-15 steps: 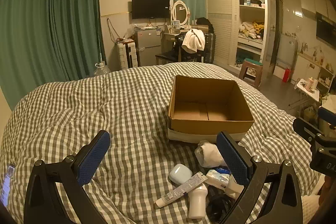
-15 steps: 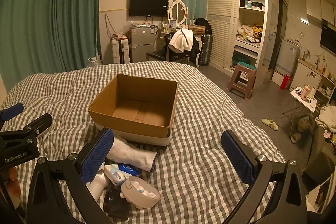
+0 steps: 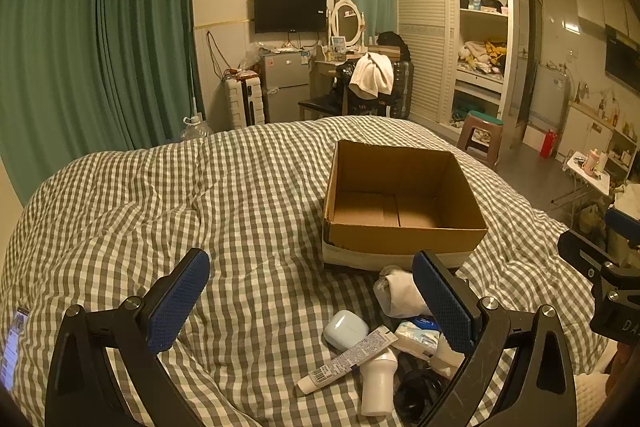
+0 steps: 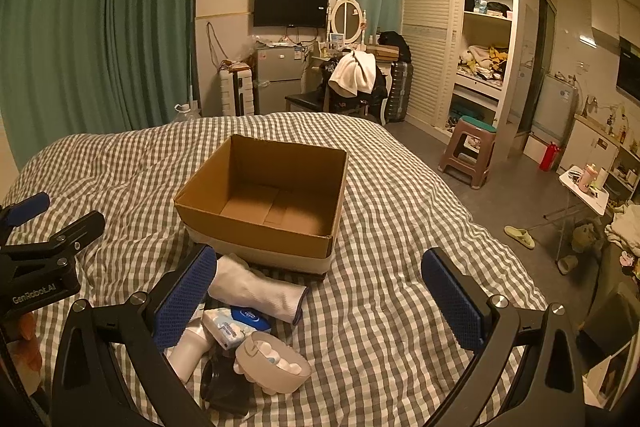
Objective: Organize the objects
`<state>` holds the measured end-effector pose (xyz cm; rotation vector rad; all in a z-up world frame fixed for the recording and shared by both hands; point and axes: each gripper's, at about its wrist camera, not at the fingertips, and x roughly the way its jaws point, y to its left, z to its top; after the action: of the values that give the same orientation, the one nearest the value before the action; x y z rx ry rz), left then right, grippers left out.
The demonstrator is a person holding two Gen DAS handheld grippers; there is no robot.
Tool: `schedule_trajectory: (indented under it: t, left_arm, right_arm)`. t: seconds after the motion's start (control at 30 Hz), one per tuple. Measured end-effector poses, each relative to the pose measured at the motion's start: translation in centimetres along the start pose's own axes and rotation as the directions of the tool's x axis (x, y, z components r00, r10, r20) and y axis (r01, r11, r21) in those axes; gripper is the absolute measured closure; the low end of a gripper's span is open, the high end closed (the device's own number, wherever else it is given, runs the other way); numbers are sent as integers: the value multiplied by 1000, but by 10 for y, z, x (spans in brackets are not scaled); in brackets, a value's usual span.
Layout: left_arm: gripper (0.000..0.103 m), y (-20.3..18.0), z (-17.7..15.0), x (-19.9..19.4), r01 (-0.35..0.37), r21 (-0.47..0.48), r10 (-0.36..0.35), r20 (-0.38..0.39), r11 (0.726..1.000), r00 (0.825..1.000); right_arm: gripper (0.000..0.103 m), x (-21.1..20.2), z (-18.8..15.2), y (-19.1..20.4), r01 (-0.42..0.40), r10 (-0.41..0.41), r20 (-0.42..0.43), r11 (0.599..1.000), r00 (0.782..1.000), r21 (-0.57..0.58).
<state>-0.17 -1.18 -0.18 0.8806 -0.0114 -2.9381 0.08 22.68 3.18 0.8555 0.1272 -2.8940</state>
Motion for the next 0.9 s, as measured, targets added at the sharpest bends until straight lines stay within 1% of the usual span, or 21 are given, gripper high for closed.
schedule_trajectory:
  t: [0.57,0.77,0.9]
  left_arm:
    - [0,2,-1,0,-7,-3,7,8,1000,1000]
    - [0,2,-1,1,-12,4,12,2,1000,1000]
    - [0,1,-3,3,-14,11,14,-5,1000,1000]
  right_arm:
    - [0,-4,0,0,-21,21,8,1000,1000,-6]
    - [0,-7,3,-4,-51,51,-9,999,999,-12]
    - [0,-7,3,-4,-94,94,-26,996,995,-3]
